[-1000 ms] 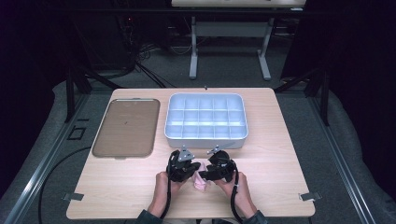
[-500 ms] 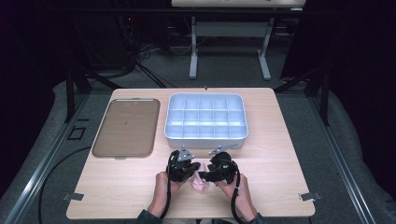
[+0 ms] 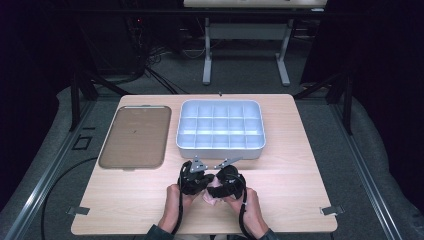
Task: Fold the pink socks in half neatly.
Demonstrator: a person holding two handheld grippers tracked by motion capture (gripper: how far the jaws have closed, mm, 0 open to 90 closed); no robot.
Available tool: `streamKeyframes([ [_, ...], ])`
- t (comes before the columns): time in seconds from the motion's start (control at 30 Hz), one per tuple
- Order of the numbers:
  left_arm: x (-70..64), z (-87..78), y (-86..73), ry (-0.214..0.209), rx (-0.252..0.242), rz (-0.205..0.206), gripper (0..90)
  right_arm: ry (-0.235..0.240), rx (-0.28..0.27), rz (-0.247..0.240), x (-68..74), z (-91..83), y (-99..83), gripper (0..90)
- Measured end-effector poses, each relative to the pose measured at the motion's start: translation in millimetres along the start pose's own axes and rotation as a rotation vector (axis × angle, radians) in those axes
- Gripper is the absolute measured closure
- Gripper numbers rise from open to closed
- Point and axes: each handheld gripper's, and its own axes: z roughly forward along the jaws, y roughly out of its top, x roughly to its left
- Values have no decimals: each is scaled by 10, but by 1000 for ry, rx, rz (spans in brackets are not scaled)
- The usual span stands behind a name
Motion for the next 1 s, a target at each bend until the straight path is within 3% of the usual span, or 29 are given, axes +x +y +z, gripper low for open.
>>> streamKeyframes([
  [0.13,13,-2,-4,-2,1,-4,896,-16,18,-18,9,16,3,404],
  [0.17,17,-2,-6,-1,-1,-6,896,-22,-3,4,32,37,-6,409],
  [0.23,31,-3,-12,-6,-4,-13,896,-26,18,-21,32,36,7,418],
  [0.37,75,-10,-31,-25,-10,-39,894,12,39,-19,19,49,22,452],
  [0.57,126,-9,-54,-48,-25,-72,892,12,53,-14,25,61,31,478],
  [0.7,132,-12,-54,-43,-25,-66,889,44,57,13,-16,76,37,488],
  [0.73,125,-11,-55,-26,-28,-67,889,47,68,10,-15,73,46,489],
  [1.0,141,-31,-58,-35,-26,-70,873,54,83,10,-19,80,68,525],
])
